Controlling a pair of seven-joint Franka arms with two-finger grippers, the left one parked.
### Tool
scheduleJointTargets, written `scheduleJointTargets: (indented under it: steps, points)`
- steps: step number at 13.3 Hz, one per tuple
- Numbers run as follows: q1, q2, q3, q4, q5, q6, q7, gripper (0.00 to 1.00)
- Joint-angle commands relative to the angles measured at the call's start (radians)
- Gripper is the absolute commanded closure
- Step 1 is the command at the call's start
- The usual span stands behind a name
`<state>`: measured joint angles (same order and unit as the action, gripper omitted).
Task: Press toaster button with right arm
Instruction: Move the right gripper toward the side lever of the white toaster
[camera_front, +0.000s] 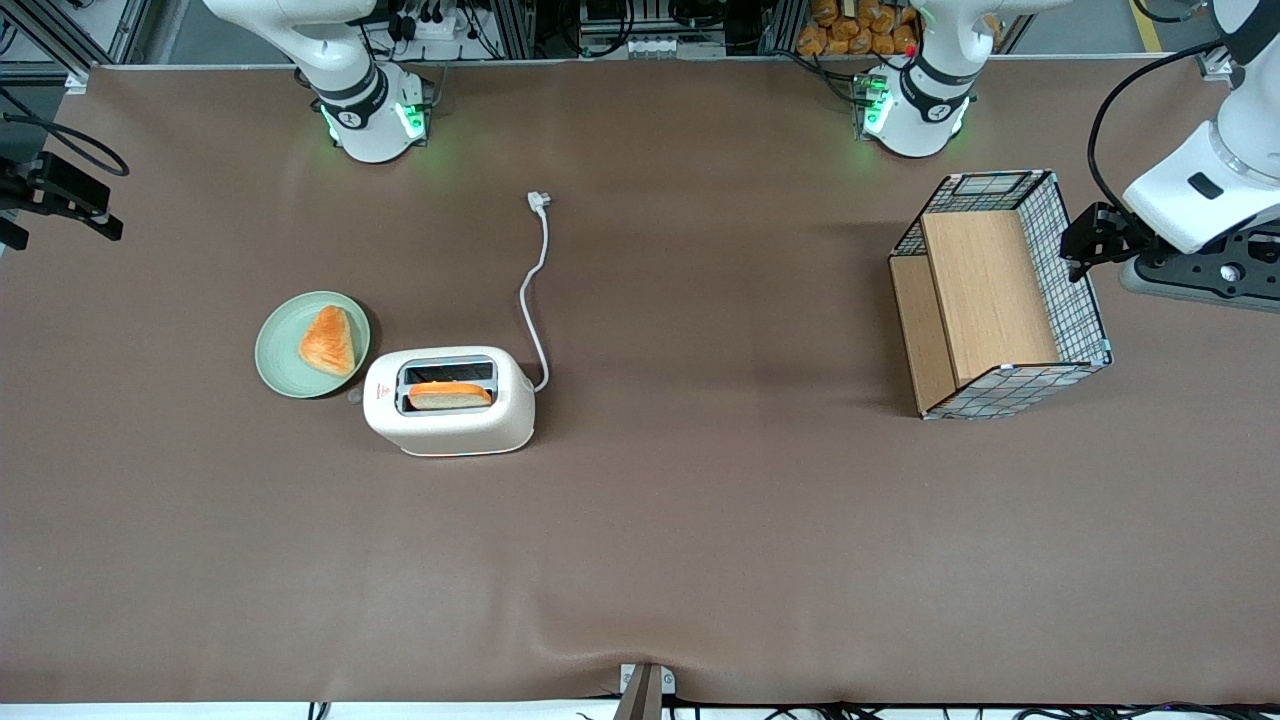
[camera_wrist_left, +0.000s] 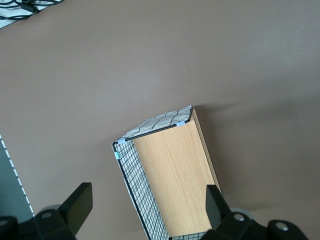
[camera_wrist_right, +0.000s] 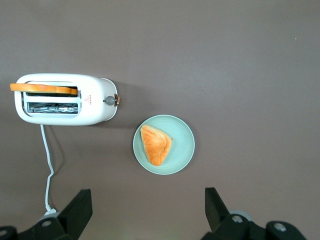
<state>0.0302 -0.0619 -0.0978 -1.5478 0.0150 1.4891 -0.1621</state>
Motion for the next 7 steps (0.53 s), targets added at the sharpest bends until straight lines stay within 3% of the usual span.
scheduleJointTargets:
  steps: [1,7]
  points:
    - [-0.03,-0.027,0.024,-0.023,0.019,-0.016,-0.004,0.0]
    - [-0.009,0.007,0.03,-0.029,0.057,0.025,0.026,0.0]
